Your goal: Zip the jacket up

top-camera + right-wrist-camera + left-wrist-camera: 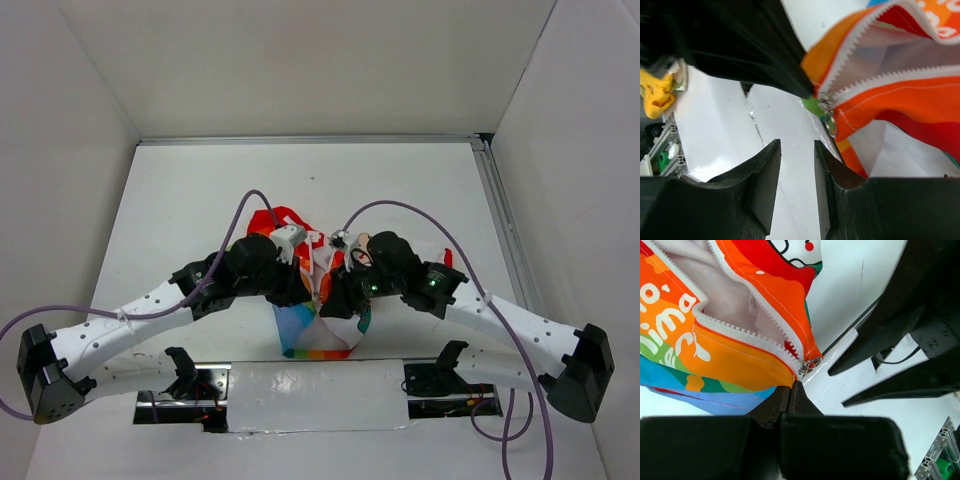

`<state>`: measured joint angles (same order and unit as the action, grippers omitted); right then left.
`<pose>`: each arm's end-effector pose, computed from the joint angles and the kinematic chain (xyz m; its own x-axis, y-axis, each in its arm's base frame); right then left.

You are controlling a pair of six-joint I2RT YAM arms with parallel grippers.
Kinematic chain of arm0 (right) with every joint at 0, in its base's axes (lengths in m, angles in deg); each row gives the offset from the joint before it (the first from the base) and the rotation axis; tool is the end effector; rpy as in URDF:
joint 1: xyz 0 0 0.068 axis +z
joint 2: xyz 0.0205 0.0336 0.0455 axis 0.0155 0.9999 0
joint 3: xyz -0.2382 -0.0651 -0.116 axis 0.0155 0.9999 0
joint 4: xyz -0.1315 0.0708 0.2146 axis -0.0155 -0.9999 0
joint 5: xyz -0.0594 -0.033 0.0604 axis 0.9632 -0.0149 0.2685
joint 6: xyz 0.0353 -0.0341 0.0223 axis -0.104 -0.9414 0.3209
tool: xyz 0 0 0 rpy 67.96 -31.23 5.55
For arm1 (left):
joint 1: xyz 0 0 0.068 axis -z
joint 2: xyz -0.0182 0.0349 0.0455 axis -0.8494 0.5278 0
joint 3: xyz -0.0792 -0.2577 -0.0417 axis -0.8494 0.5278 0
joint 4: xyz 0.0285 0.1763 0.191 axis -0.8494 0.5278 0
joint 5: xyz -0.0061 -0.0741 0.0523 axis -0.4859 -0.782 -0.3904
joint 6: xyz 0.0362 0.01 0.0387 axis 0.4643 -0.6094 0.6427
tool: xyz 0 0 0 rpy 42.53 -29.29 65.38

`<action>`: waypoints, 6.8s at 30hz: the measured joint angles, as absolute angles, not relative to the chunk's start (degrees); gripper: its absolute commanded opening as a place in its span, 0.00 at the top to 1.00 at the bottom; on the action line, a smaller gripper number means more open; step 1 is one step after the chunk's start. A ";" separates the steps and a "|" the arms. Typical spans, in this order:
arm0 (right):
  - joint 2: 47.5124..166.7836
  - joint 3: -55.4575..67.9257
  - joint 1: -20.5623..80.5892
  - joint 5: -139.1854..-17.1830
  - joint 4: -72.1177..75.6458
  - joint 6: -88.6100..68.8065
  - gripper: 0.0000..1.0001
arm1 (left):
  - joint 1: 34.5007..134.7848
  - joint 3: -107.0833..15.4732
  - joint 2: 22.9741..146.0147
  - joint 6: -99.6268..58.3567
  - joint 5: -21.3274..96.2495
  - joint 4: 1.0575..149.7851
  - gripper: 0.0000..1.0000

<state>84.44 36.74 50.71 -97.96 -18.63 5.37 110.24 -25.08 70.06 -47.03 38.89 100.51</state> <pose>0.1301 0.1795 0.2812 -0.6838 -0.2923 -0.6686 -0.7195 0.4228 0.5510 0.1415 -0.1885 0.3042 -0.7803 0.0077 -0.6254 0.4630 0.6793 -0.5694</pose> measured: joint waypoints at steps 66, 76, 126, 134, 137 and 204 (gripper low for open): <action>88.46 39.06 46.60 -100.80 -9.94 11.49 1.00 | 110.15 -25.10 69.18 -48.37 38.04 99.26 1.00; 88.41 34.91 44.70 -105.57 -15.42 17.44 1.00 | 110.09 -21.99 69.38 -48.76 38.78 97.95 1.00; 90.91 31.08 36.20 -106.25 -17.91 25.37 1.00 | 121.78 -22.39 69.51 -31.21 60.64 98.72 0.01; 91.04 31.06 34.97 -109.18 -18.48 25.46 1.00 | 125.08 -20.49 70.08 -25.52 68.68 92.77 0.20; 91.26 31.06 34.93 -110.29 -18.46 25.70 1.00 | 125.47 -20.64 73.10 -24.34 72.18 91.57 0.26; 89.57 37.29 37.51 -84.28 -11.31 11.12 0.85 | 133.47 -14.02 63.33 -2.60 74.39 66.17 1.00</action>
